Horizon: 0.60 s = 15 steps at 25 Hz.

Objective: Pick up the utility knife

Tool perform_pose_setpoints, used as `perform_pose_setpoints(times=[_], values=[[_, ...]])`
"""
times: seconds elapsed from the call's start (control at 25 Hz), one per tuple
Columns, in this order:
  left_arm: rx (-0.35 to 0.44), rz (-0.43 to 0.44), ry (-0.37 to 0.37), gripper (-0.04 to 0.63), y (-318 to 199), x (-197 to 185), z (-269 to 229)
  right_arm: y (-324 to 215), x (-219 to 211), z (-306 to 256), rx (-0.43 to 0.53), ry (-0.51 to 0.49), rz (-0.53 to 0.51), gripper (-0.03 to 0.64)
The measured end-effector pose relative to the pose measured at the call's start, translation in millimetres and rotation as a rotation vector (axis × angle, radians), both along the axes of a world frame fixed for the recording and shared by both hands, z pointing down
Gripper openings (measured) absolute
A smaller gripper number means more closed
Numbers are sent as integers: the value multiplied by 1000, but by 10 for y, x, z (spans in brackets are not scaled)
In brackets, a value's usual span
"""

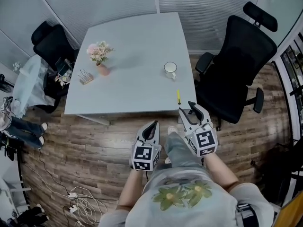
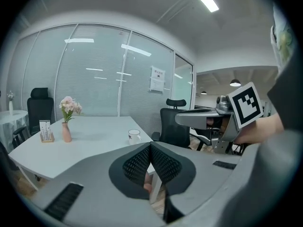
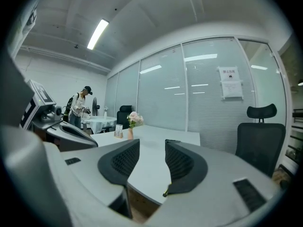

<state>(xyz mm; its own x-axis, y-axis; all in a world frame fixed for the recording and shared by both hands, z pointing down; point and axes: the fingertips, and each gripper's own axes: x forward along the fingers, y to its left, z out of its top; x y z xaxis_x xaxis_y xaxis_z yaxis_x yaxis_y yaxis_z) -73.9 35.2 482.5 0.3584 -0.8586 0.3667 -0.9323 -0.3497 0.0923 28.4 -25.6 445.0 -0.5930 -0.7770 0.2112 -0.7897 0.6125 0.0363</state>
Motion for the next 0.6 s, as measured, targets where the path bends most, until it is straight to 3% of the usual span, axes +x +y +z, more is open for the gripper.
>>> perform_pose_setpoints(times=[0.28, 0.6], values=[[35, -19, -18, 3, -556, -158, -174, -562, -54, -107, 20, -15, 9, 175], [-2, -21, -2, 3, -934, -181, -33, -1016, -108, 125, -36, -5, 32, 175]])
